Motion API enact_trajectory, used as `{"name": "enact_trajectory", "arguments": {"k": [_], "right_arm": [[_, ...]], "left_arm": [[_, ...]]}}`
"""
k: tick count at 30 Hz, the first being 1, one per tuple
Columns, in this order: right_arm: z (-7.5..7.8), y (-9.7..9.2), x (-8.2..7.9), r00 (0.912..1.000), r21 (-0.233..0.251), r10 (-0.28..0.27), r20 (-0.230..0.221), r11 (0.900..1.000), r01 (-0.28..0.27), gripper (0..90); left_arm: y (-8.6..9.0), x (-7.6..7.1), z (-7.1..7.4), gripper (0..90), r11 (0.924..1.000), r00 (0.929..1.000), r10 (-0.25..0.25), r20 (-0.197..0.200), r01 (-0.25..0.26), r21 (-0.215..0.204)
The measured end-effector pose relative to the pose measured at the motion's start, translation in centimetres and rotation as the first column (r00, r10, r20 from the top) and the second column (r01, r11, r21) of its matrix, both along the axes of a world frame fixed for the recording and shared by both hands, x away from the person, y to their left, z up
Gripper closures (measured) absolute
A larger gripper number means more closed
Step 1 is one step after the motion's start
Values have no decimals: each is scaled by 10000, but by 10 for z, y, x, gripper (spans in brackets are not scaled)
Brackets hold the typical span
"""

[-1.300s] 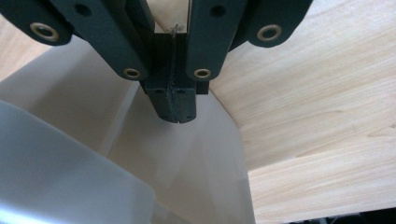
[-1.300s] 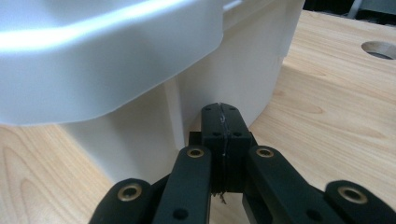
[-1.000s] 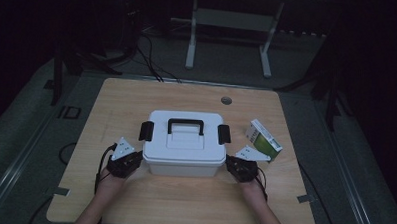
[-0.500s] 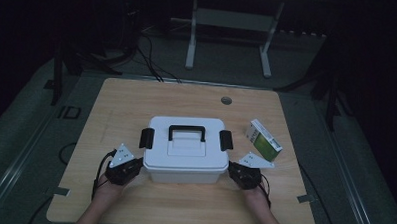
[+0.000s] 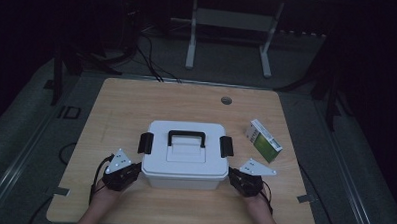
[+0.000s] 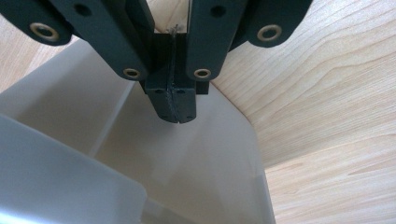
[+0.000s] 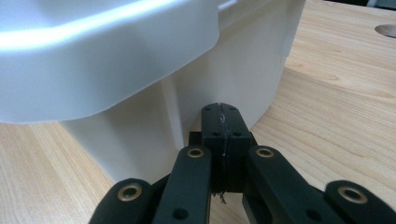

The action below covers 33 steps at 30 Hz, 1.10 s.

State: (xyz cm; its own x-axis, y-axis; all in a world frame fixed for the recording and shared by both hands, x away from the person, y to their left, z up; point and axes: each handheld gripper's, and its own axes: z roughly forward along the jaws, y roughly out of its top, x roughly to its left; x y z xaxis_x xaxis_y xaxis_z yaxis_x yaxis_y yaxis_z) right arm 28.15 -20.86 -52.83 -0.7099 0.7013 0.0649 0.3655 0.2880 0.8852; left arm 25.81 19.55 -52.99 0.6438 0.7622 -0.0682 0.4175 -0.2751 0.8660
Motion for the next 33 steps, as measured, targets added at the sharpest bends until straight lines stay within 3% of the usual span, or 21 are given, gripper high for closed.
{"name": "enact_trajectory", "arguments": {"k": [13,18,25,33], "right_arm": [[0,-3,2,9999,5,102,80,9999,-102,885],[1,-12,4,9996,-87,-118,238,9999,120,883],[4,-30,6,9982,48,-440,417,9990,439,826],[-1,-48,7,9973,-54,-600,411,9982,603,672]], "left_arm": [[2,2,-3,892,9997,9998,-205,39,204,109],[11,5,-7,891,10000,9998,-29,-190,28,-22],[20,7,-8,830,10000,9986,21,-522,-25,-69],[29,8,-6,786,9999,9956,-46,-934,55,99]]}}
